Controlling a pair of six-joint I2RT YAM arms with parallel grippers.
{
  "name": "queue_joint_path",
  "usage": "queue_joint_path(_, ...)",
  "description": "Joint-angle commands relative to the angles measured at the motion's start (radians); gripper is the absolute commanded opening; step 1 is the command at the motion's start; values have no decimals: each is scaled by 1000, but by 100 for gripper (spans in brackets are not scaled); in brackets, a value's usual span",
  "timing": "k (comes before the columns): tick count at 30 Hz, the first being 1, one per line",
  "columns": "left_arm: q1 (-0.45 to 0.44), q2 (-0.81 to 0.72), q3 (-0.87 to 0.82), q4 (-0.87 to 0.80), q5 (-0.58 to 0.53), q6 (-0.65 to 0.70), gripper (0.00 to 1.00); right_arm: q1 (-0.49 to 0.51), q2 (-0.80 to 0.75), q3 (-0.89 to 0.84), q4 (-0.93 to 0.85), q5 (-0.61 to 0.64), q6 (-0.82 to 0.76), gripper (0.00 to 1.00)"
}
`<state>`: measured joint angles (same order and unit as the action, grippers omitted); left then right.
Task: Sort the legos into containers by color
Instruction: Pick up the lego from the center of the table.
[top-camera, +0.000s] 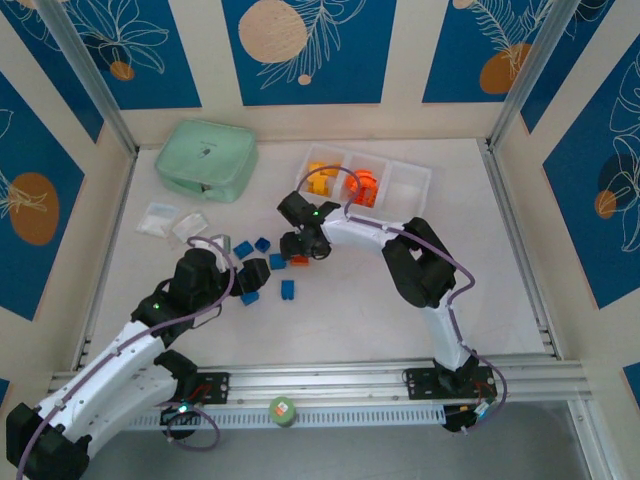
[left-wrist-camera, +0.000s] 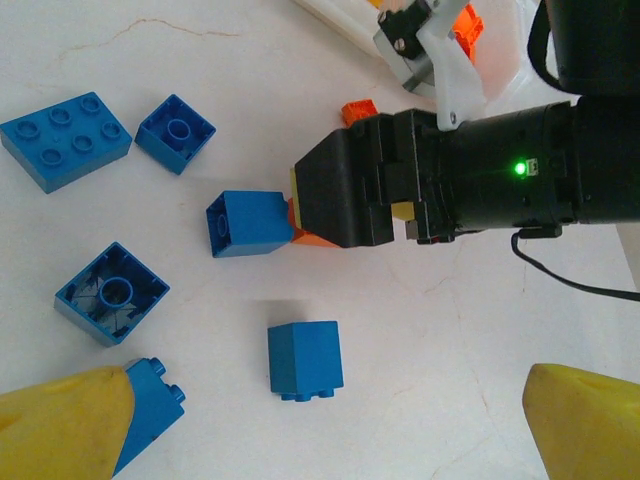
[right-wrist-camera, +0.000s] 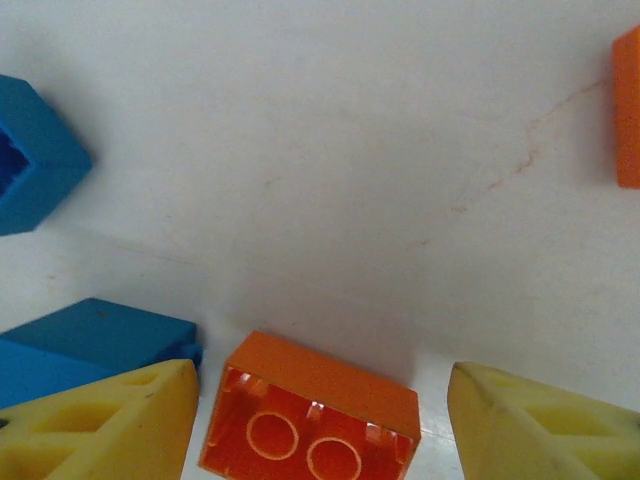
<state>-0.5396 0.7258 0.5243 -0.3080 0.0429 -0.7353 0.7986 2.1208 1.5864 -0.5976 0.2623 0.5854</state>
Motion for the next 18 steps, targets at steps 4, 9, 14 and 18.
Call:
queue_joint_path(4, 15, 8, -21, 16, -7, -6, 99, 4, -25, -37, -39, 22, 12, 65)
queue_joint_path(9, 16, 11, -19, 20, 5, -12, 99, 5, -30, -39, -45, 31, 10, 58)
queue_joint_path(14, 15, 11, -18, 22, 13, -16, 99, 2, -78, -63, -42, 35, -2, 51)
queue_joint_path(18, 16, 25, -14, 44, 33, -23, 99, -15, -155, -96, -41, 35, -15, 48)
